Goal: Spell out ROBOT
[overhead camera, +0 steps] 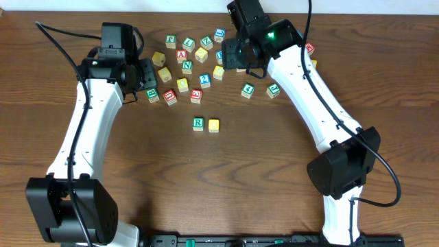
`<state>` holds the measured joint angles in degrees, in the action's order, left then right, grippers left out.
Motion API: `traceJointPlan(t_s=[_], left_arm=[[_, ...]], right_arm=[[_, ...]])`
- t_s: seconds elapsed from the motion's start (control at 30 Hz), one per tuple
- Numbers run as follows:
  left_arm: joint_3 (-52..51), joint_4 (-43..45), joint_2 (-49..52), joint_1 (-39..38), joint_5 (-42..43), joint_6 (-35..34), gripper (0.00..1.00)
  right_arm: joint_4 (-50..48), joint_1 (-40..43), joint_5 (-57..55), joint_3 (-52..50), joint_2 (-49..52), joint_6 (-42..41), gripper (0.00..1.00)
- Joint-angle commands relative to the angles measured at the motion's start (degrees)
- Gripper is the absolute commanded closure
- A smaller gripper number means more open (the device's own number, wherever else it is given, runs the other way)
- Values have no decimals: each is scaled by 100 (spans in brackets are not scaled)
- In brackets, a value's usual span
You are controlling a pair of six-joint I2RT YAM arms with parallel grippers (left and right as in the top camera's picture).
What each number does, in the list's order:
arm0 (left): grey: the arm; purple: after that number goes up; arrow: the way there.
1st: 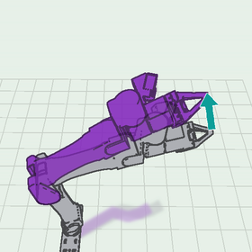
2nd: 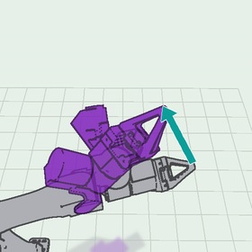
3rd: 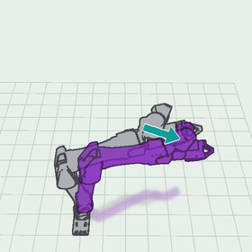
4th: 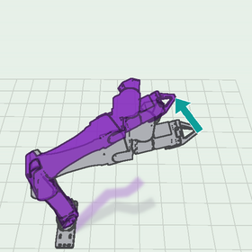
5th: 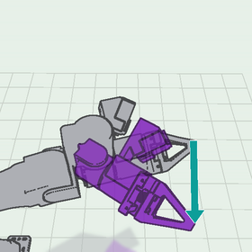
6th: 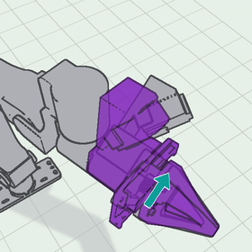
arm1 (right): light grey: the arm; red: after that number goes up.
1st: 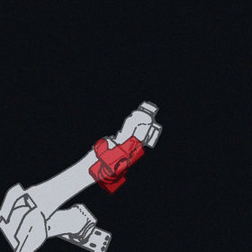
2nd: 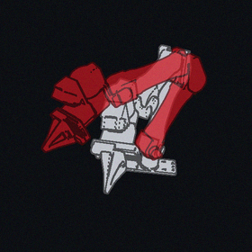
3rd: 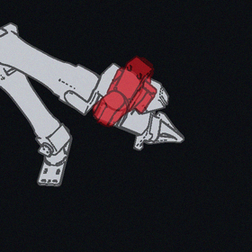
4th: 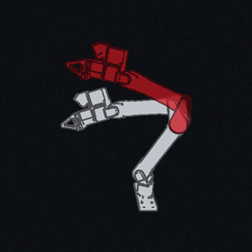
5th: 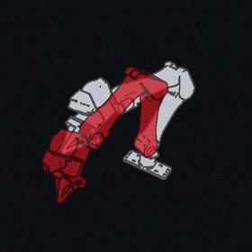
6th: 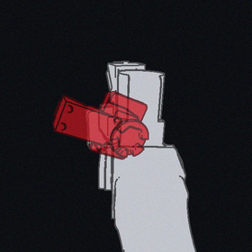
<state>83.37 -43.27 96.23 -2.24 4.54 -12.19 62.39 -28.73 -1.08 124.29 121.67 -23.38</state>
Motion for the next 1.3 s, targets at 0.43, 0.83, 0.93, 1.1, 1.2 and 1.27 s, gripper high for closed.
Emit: traceJointPlan(t_s=[0.43,0.83,0.93,1.1,1.2,1.27], left_arm=[[11,-9,-22,17,-70,-55,48],[11,94,-20,17,-70,-55,48],[11,70,-20,20,-70,-55,48],[11,24,-20,20,-70,-52,48],[11,24,-20,20,-70,-55,48],[11,-9,-20,17,-68,-57,48]], right_arm=[[177,229,-162,42,20,240,36],[173,216,17,39,20,114,34],[175,216,17,42,20,114,31],[223,216,17,42,20,116,30],[278,216,17,39,22,116,30],[299,216,17,39,22,118,30]])
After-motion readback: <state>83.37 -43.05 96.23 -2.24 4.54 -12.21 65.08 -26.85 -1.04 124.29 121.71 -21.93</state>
